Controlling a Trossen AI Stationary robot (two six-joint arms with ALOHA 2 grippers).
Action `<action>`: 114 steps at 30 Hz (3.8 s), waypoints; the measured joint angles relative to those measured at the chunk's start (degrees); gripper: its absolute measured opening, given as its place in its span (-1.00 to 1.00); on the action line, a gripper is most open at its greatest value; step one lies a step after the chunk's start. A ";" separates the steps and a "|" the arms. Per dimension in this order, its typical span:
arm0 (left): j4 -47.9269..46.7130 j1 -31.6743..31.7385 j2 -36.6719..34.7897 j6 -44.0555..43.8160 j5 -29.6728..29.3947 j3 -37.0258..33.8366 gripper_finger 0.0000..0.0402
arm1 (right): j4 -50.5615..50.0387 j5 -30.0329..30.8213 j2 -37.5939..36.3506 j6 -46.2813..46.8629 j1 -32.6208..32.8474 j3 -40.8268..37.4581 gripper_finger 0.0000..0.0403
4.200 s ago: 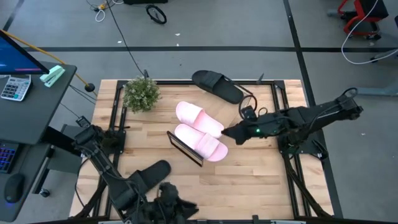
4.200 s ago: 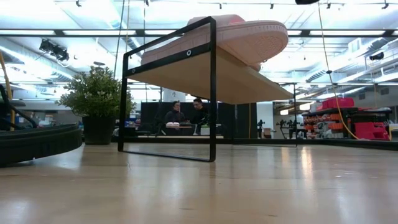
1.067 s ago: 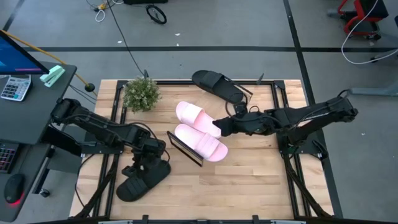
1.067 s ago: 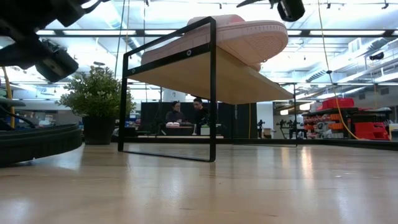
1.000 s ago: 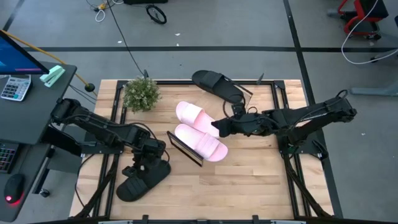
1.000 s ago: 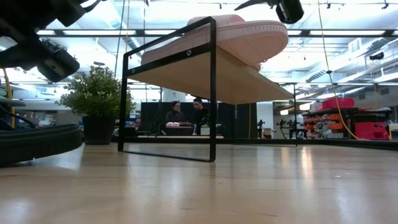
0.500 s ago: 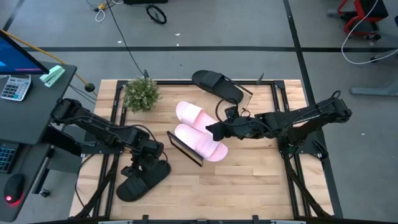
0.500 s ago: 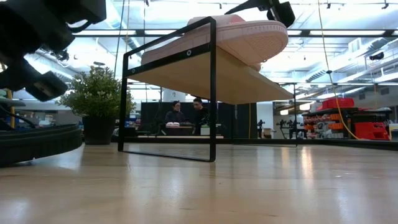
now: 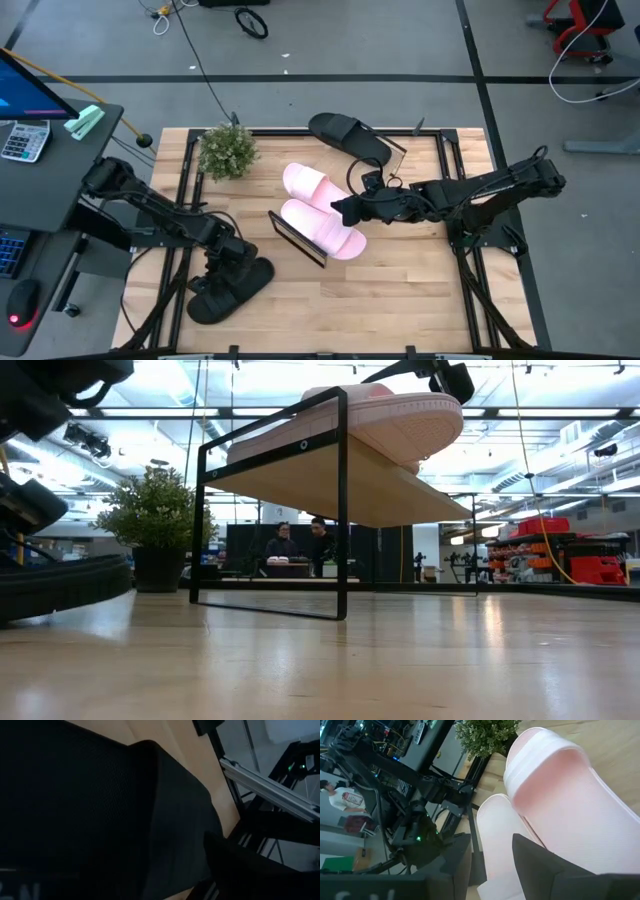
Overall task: Pick and place slides into the shelf
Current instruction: Put the black slipper on the shelf
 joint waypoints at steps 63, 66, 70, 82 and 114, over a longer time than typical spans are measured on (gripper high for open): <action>-1.19 6.77 -12.02 -51.95 -14.74 31.85 -0.93 | -15.39 8.07 -17.04 -1.80 10.99 -0.02 -0.26; 3.10 10.59 -12.13 -60.15 -18.82 32.83 -0.93 | -17.43 7.96 -17.62 -3.59 10.97 -0.02 -0.26; 6.76 15.08 -12.03 -69.02 -23.49 32.76 -0.93 | -20.10 7.84 -18.81 -5.37 10.99 -0.02 -0.26; 20.33 24.60 -1.86 -80.78 -25.96 32.74 -0.93 | -25.60 4.46 -25.53 -16.73 13.35 -0.02 -0.26; 4.61 35.40 37.49 -75.43 -38.02 80.85 -0.93 | -34.25 3.98 -30.14 -22.08 18.14 -0.02 -0.26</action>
